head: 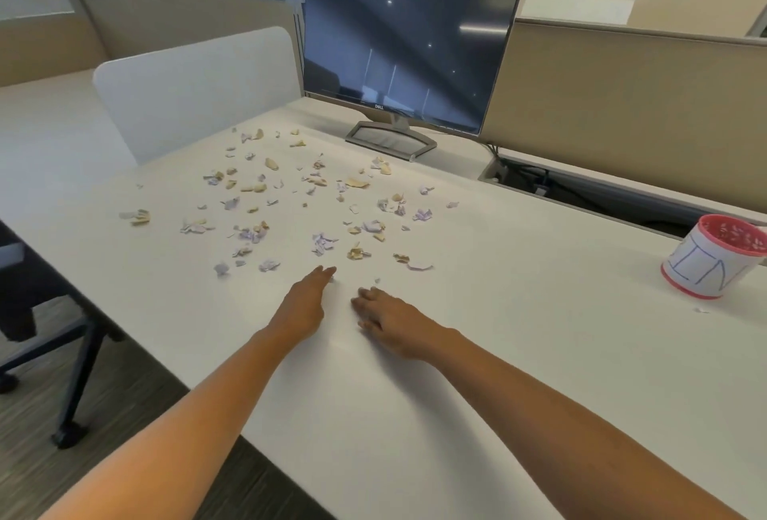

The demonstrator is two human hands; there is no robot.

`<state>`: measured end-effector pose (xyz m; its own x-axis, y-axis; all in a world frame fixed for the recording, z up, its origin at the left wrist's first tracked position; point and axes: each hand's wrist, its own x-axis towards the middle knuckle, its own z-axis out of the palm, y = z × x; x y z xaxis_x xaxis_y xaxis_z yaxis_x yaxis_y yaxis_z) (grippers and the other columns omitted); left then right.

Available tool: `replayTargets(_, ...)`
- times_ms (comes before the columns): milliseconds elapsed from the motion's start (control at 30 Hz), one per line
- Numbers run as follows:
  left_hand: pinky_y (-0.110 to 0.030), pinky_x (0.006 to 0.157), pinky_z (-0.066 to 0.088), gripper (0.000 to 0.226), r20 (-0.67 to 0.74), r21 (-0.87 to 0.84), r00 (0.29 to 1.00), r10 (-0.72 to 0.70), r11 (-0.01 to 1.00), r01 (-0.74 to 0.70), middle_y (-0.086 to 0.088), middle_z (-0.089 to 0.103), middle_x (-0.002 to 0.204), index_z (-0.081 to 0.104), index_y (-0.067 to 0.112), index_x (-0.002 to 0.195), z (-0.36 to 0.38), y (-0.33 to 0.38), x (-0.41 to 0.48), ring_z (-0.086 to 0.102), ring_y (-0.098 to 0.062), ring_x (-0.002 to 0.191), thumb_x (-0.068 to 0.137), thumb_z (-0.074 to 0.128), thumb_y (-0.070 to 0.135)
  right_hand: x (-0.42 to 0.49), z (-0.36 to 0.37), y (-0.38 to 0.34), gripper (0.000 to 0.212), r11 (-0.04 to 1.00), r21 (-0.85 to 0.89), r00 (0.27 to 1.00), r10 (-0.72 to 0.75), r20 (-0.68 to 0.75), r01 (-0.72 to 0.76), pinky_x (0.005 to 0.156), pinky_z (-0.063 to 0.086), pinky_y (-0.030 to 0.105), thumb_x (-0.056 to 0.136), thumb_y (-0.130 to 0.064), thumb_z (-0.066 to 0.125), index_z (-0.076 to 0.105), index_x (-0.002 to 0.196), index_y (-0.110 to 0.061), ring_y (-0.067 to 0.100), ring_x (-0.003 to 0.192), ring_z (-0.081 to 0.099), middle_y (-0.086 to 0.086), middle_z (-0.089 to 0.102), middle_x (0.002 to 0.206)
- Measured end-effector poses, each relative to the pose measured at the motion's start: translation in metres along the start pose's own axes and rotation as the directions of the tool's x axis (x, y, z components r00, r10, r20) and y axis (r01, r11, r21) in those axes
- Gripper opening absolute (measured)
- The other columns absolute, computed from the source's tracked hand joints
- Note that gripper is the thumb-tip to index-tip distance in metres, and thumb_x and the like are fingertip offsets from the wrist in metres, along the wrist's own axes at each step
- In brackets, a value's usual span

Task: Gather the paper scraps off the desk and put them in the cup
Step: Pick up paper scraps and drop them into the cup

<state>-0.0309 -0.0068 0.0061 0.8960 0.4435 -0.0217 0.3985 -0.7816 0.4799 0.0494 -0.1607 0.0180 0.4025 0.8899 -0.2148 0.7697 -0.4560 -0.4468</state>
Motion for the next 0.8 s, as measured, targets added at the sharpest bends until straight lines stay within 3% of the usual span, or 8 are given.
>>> replayTargets(67, -0.025, 0.115, 0.015, 0.068, 0.022, 0.037, 0.999, 0.028, 0.999, -0.029, -0.009, 0.020, 0.156, 0.028, 0.014, 0.145, 0.001, -0.001, 0.002, 0.023, -0.021, 0.143, 0.084, 0.029, -0.016, -0.009, 0.002, 0.001, 0.041, 0.997, -0.054, 0.998, -0.064, -0.001, 0.064, 0.113, 0.022, 0.033, 0.100, -0.017, 0.032, 0.035, 0.139, -0.004, 0.026, 0.140, 0.024, 0.014, 0.029, 0.151)
replayTargets(167, -0.025, 0.114, 0.016, 0.065, 0.050, 0.089, 0.998, 0.050, 0.995, -0.054, -0.006, 0.021, 0.156, 0.030, 0.014, 0.144, 0.003, -0.004, 0.004, 0.024, -0.020, 0.143, 0.085, 0.030, -0.015, -0.022, 0.004, 0.010, 0.044, 0.981, -0.145, 0.991, -0.128, 0.032, 0.132, 0.114, 0.006, 0.022, 0.101, -0.012, 0.025, 0.024, 0.146, -0.009, 0.019, 0.145, 0.013, 0.008, 0.016, 0.157)
replayTargets(300, -0.024, 0.113, 0.018, 0.060, 0.022, 0.145, 0.998, 0.061, 0.987, -0.064, -0.003, 0.026, 0.154, 0.034, 0.015, 0.142, 0.004, -0.008, 0.002, 0.028, -0.020, 0.141, 0.088, 0.030, -0.011, -0.042, 0.004, 0.025, 0.052, 0.989, -0.084, 0.991, -0.118, 0.063, 0.123, 0.115, 0.005, 0.020, 0.098, 0.001, 0.021, 0.020, 0.148, -0.015, 0.012, 0.146, 0.008, -0.001, 0.012, 0.158)
replayTargets(433, -0.029, 0.111, 0.025, 0.046, -0.011, 0.149, 0.997, 0.080, 0.986, -0.077, -0.008, 0.041, 0.146, 0.047, 0.008, 0.134, 0.007, -0.008, 0.000, 0.039, -0.024, 0.135, 0.093, 0.034, -0.004, -0.056, 0.009, 0.034, 0.041, 0.992, 0.092, 0.996, -0.078, -0.037, 0.081, 0.108, 0.018, 0.014, 0.099, -0.031, 0.036, 0.040, 0.139, -0.024, 0.006, 0.138, 0.029, -0.008, 0.035, 0.147)
replayTargets(500, -0.032, 0.104, 0.034, 0.034, -0.032, 0.167, 0.996, 0.084, 0.983, -0.078, -0.014, 0.055, 0.133, 0.059, 0.003, 0.121, 0.008, -0.007, 0.001, 0.049, -0.027, 0.124, 0.095, 0.037, 0.004, -0.061, 0.011, 0.036, 0.038, 0.993, 0.009, 0.987, -0.119, -0.106, 0.121, 0.098, 0.021, 0.009, 0.098, -0.033, 0.039, 0.047, 0.134, -0.025, 0.007, 0.132, 0.037, -0.007, 0.044, 0.139)
replayTargets(667, -0.026, 0.100, 0.038, 0.034, -0.064, 0.190, 0.992, 0.107, 0.977, -0.094, -0.007, 0.063, 0.124, 0.063, 0.010, 0.118, 0.007, -0.005, 0.002, 0.054, -0.023, 0.118, 0.092, 0.042, 0.004, -0.063, 0.016, 0.032, 0.035, 0.996, -0.025, 0.985, -0.089, -0.146, 0.086, 0.097, 0.024, 0.016, 0.098, -0.013, 0.035, 0.054, 0.127, -0.009, 0.018, 0.126, 0.037, 0.008, 0.048, 0.136)
replayTargets(800, -0.027, 0.098, 0.040, 0.031, -0.088, 0.188, 0.987, 0.136, 0.975, -0.117, -0.009, 0.065, 0.119, 0.066, 0.009, 0.112, 0.005, 0.004, 0.006, 0.057, -0.024, 0.114, 0.090, 0.045, 0.002, -0.067, 0.016, 0.035, 0.032, 0.988, -0.132, 0.964, -0.111, -0.242, 0.081, 0.096, 0.037, 0.025, 0.089, 0.003, 0.042, 0.059, 0.115, -0.003, 0.021, 0.116, 0.045, 0.006, 0.056, 0.124)
